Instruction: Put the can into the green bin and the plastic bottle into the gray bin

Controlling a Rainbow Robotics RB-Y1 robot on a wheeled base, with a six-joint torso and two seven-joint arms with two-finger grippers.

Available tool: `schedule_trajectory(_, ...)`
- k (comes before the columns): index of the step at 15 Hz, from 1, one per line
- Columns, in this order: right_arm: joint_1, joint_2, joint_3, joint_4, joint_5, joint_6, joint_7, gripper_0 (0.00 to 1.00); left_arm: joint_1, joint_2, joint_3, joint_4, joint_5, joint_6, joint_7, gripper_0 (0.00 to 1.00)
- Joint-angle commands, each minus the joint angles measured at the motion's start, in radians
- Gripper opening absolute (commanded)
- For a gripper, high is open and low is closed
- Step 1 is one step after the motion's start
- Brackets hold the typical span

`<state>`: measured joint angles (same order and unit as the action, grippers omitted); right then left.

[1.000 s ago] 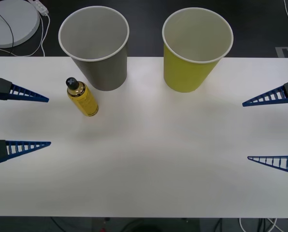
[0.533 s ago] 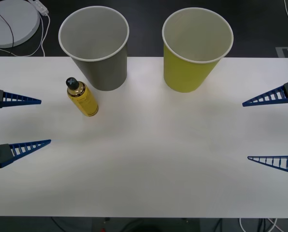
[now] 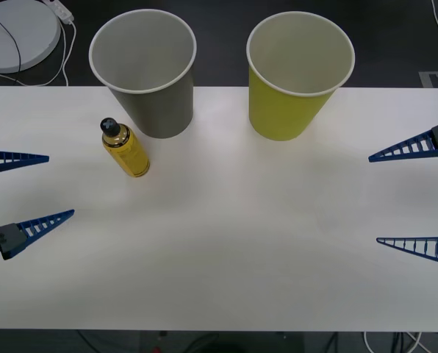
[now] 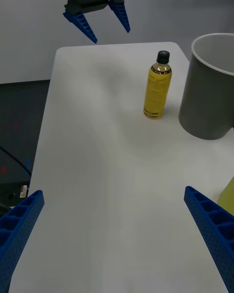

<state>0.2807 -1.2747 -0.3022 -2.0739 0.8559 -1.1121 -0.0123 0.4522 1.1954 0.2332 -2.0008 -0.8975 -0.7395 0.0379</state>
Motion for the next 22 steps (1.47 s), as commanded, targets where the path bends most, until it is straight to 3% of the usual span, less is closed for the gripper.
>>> schedule_trajectory(1,0.000,0.000,0.000,0.000,0.000,0.000,0.000,1.00,0.003,-0.048,0.000,-0.001,-0.040,0.028,0.007,1.00)
schedule_trajectory(4,0.000,0.000,0.000,0.000,0.000,0.000,0.000,1.00,0.003,-0.083,-0.011,-0.001,-0.086,0.058,0.019,1.00)
schedule_trajectory(13,0.000,0.000,0.000,0.000,0.000,0.000,0.000,1.00,-0.075,-0.083,-0.236,-0.001,-0.140,0.356,0.031,1.00)
schedule_trajectory(22,0.000,0.000,0.000,0.000,0.000,0.000,0.000,1.00,-0.213,-0.105,-0.445,0.068,-0.158,0.559,0.048,1.00)
